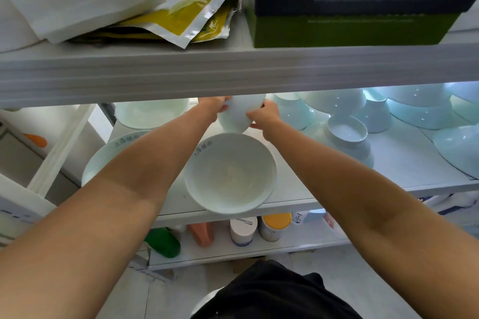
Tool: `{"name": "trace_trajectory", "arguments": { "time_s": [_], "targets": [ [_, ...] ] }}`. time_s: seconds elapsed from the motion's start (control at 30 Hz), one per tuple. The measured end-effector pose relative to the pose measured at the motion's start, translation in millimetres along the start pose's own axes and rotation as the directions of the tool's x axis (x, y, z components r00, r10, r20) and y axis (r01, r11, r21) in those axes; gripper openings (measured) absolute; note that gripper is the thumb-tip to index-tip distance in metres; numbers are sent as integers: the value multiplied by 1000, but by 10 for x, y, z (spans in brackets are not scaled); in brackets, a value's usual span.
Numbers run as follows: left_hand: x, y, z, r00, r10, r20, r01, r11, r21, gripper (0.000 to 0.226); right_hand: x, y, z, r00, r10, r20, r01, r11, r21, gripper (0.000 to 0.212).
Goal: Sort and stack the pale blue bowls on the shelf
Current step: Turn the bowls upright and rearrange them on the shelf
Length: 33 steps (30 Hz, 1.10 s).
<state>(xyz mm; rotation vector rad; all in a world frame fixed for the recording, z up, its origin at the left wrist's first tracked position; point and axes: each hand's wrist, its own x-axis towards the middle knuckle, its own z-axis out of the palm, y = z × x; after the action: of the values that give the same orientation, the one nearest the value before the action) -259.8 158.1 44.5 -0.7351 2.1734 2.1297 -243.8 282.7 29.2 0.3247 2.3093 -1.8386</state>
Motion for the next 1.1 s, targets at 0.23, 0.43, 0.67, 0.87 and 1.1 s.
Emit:
{"name": "trace_trajectory", "arguments": {
  "time_s": [0.23, 0.43, 0.67, 0.87, 1.1],
  "targets": [
    [-190, -38, -173, 998, -47, -30, 46, 998, -37, 21, -107, -226, -62, 945, -325, 29, 288, 789, -543, 12],
    [-182, -118, -363, 949, -316, -1, 316, 948, -28, 65, -217, -44, 41, 848, -487, 209, 469, 507, -723, 32],
    [-229, -120, -496, 945, -325, 27, 326, 945, -31, 46, -209, 69, 3, 751, -494, 438, 582, 183, -792, 46],
    [-224, -181, -524, 952, -301, 59, 295, 951, 97, 28, -104, 131, -1, 730, -465, 501, 596, 73, -800, 53],
    [-232, -160, -469, 958, -280, 55, 265, 944, 196, 21, 104, 340, -14, 836, -280, 471, 530, 190, -827, 52]
  ]
}}
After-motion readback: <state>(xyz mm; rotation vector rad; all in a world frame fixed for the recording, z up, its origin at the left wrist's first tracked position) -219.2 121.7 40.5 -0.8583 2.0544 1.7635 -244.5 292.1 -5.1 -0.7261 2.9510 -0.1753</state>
